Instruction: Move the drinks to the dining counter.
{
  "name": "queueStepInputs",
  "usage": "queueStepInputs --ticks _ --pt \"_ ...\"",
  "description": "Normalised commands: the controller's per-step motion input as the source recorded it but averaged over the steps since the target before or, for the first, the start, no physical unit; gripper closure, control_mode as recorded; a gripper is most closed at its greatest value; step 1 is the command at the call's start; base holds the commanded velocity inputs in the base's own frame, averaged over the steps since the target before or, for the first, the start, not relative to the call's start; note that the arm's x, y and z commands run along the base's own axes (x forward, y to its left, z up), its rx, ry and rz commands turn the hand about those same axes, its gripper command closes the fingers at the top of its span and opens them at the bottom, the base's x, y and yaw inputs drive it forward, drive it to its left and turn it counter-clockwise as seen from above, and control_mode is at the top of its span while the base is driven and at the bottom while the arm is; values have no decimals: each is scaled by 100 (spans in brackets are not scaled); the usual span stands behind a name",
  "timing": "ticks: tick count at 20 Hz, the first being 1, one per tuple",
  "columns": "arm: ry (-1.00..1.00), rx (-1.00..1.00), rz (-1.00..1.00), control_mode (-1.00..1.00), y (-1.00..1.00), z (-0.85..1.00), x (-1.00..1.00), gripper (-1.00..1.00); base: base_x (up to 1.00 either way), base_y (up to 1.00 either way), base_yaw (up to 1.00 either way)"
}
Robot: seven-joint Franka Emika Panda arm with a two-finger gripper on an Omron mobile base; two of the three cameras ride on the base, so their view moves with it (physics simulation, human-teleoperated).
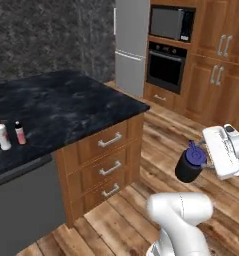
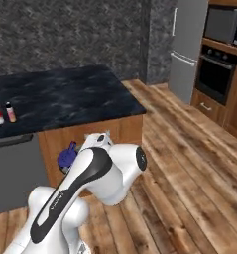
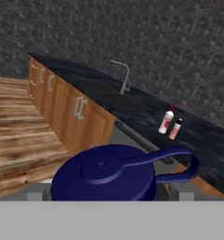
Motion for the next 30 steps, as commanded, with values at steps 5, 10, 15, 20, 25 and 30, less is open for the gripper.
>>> queueStepInputs --ticks 5,10,15,20,25,30 --pt "0 0 0 100 0 0 0 100 0 33 77" --pt "0 0 0 100 0 0 0 100 0 32 71" --pt "0 0 0 100 0 0 0 100 1 34 42" --pt "0 0 0 100 0 0 0 100 4 41 9" --pt "0 0 0 100 0 0 0 100 8 8 1" --pt "0 0 0 100 0 0 0 100 46 0 0"
